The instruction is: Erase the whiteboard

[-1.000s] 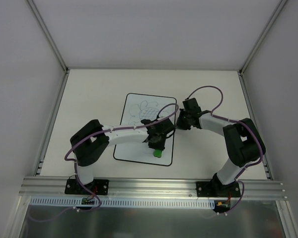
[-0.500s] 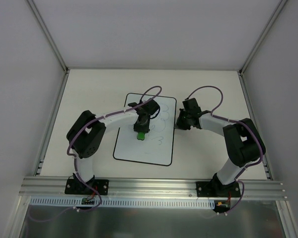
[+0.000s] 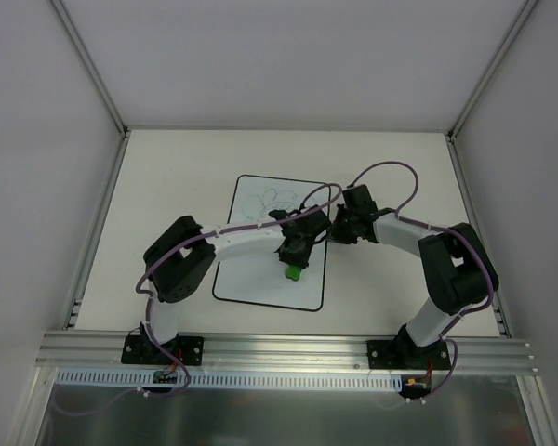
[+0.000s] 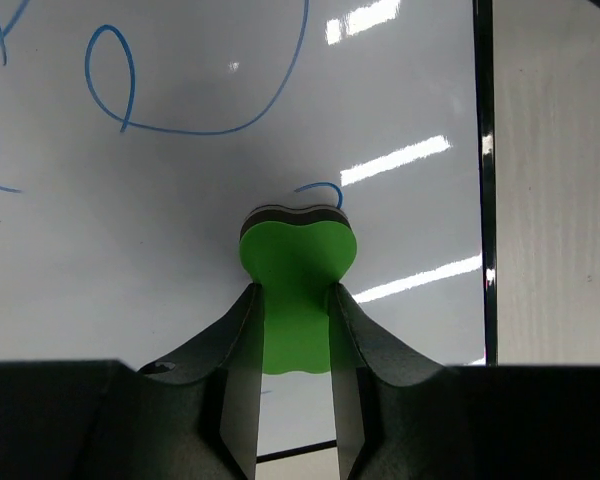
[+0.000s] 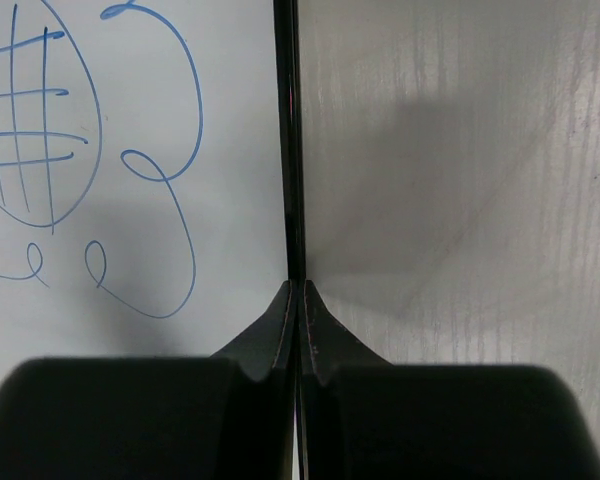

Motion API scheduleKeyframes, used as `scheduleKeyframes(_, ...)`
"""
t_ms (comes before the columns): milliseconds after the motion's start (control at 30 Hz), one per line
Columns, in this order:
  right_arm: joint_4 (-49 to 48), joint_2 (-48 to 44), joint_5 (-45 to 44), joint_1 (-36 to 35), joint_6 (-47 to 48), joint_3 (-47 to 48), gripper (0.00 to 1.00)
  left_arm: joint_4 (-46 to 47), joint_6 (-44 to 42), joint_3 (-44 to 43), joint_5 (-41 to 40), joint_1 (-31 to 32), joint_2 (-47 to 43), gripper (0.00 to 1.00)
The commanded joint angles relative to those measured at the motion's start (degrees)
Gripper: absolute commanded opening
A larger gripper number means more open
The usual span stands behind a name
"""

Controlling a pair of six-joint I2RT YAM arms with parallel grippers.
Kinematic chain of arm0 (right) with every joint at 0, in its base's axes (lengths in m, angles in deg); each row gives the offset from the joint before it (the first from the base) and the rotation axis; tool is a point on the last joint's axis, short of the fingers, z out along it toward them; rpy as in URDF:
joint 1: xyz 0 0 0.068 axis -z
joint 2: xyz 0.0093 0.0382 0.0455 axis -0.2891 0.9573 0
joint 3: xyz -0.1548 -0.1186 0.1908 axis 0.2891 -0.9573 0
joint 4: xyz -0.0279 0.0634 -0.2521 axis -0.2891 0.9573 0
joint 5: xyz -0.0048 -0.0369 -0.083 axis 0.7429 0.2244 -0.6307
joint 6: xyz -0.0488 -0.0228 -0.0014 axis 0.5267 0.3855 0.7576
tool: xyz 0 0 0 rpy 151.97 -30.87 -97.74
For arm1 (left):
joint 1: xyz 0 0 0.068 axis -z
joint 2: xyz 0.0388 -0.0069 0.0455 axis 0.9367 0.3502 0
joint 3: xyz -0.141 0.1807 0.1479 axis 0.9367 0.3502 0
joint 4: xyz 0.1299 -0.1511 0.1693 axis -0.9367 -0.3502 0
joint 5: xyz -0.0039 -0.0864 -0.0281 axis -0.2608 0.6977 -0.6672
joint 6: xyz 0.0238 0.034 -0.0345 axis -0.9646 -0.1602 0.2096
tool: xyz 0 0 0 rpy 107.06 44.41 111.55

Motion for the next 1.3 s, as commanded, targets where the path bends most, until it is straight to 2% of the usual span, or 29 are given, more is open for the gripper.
scheduleKeyframes(0,3.3,-1.0,-4.4,0.1,0.9,-1.7,0.00,-2.9,3.3,5.8,2.3,-0.1,-2.0,0.00)
scheduleKeyframes(200,3.6,-1.0,-4.4,0.2,0.9,-1.8,0.00,-3.1,4.5,12.0,-0.9,-8.9,-7.3,0.00)
scheduleKeyframes(333,3.7,-1.0,-4.4,0.3,1.0,-1.6,0.00,-3.4,2.1,10.1,-1.6,-11.1,-7.4,0.00)
scheduleKeyframes(633,3.9,-0.7,-4.4,0.5,1.1,-1.2,0.00,-3.4,-5.1,-2.4,1.8,-5.5,2.3,0.00)
scheduleKeyframes(800,4.1,-0.9,-4.4,0.8,1.1,-1.4,0.00,-3.4,-6.1,-6.9,3.4,-1.8,6.9,0.00)
scheduleKeyframes(1067,4.1,-0.5,-4.4,1.2,0.6,-1.2,0.00,-3.3,-6.4,-8.8,5.6,-1.1,8.6,0.00)
scheduleKeyframes(1267,4.1,-0.4,-4.4,2.0,-0.2,-1.7,0.00,-3.4,-4.5,-4.2,8.0,0.5,5.9,0.00)
